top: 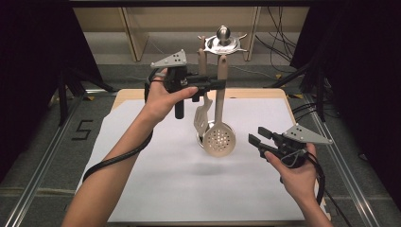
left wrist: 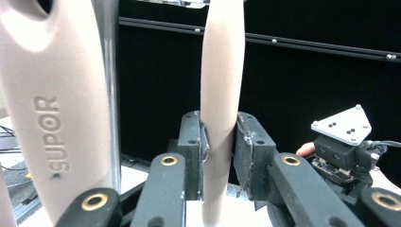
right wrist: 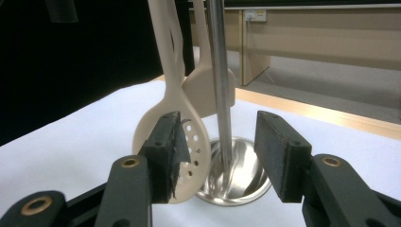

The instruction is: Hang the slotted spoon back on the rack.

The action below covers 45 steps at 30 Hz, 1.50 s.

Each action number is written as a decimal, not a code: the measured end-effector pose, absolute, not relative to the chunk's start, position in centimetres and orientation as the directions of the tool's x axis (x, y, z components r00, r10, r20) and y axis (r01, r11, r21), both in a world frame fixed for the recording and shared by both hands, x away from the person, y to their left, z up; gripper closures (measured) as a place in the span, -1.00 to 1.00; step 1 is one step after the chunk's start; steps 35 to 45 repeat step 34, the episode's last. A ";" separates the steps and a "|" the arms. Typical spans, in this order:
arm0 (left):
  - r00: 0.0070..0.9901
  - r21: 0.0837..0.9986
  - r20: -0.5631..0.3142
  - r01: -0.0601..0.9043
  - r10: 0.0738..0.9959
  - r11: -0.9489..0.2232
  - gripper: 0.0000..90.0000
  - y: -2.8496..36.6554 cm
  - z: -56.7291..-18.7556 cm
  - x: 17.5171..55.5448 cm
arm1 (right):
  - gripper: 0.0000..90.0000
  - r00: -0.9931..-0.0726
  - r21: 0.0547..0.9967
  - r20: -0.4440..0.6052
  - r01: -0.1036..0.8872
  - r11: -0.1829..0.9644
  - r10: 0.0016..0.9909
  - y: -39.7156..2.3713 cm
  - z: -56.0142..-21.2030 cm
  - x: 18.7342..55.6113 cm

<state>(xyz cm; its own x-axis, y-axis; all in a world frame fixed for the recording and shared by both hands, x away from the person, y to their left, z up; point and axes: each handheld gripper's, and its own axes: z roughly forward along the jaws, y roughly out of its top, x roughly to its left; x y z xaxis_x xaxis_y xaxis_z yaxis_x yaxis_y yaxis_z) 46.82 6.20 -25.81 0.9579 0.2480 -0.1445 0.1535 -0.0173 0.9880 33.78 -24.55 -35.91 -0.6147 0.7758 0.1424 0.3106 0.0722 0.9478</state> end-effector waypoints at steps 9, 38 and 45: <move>0.916 0.997 -0.056 0.070 0.397 -0.021 0.14 8.3 -26.7 44.1 | 0.16 -0.588 0.947 0.140 0.315 0.067 0.796 -25.6 -35.9 33.7; 0.588 0.932 -0.001 0.293 0.809 -0.211 -0.29 23.3 -45.6 37.5 | 0.05 -0.496 0.884 0.146 0.454 0.112 0.856 -29.3 -42.1 34.5; 0.588 0.932 -0.001 0.293 0.809 -0.211 -0.29 23.3 -45.6 37.5 | 0.05 -0.496 0.884 0.146 0.454 0.112 0.856 -29.3 -42.1 34.5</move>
